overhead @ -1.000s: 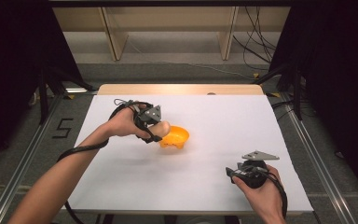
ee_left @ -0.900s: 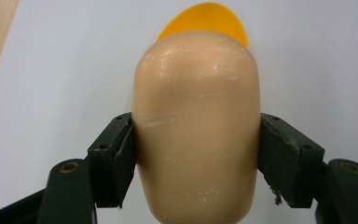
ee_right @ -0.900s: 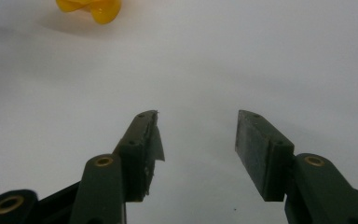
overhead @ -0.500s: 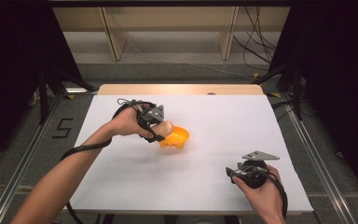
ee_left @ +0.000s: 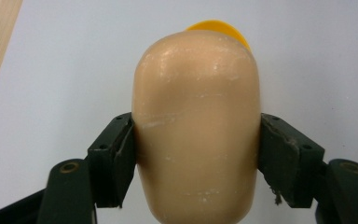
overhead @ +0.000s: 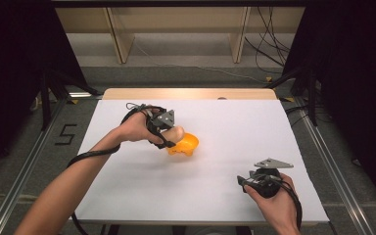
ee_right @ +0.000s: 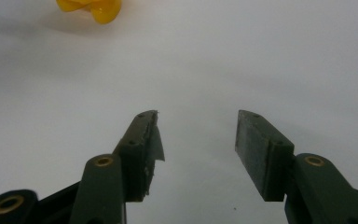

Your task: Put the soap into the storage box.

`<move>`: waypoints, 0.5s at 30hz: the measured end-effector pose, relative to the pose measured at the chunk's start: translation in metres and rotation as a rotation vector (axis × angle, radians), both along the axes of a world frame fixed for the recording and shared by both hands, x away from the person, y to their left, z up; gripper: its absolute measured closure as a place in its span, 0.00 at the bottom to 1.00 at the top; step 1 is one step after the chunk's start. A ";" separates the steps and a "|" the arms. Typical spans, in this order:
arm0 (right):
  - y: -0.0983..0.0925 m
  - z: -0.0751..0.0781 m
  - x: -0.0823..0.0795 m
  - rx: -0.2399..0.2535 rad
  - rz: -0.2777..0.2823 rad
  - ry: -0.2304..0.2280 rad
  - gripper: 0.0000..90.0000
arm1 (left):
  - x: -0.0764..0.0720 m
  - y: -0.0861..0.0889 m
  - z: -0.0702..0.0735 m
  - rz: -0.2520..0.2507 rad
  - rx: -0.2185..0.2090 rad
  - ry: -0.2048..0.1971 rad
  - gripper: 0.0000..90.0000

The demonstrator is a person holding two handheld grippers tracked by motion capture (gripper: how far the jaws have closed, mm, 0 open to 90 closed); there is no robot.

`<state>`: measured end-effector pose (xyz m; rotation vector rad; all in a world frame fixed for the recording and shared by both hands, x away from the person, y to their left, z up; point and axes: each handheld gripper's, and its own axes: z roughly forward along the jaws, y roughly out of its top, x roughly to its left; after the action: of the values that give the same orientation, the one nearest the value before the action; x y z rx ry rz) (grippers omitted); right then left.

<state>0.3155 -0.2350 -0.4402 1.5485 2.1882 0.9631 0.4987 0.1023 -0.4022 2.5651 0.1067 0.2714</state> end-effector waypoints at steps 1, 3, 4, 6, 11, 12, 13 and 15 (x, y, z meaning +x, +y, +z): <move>0.000 0.000 0.000 0.002 -0.002 0.000 0.55 | 0.000 -0.001 -0.001 0.004 -0.007 -0.002 0.36; 0.001 0.001 0.000 -0.003 -0.004 0.008 0.55 | 0.000 -0.001 -0.001 0.005 -0.008 0.001 0.36; 0.001 0.000 0.000 -0.004 -0.004 0.004 0.55 | 0.001 -0.002 -0.001 0.003 -0.004 0.005 0.36; 0.001 0.000 0.000 -0.003 -0.005 0.007 0.55 | 0.002 -0.003 -0.002 0.002 -0.002 0.000 0.36; -0.001 -0.001 0.002 -0.018 0.014 -0.025 0.55 | 0.004 -0.005 -0.003 -0.008 0.005 0.001 0.36; -0.001 -0.001 0.002 -0.017 0.014 -0.025 0.55 | 0.004 -0.006 -0.004 -0.006 0.001 0.001 0.36; 0.000 -0.001 0.002 -0.017 0.013 -0.024 0.55 | 0.004 -0.006 -0.004 -0.008 0.003 0.001 0.36; -0.001 -0.002 0.002 -0.011 0.015 -0.027 0.55 | 0.005 -0.007 -0.004 -0.009 0.007 0.007 0.36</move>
<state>0.3179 -0.2355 -0.4424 1.5071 2.1866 0.9687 0.5035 0.0953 -0.4059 2.5735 0.0973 0.2602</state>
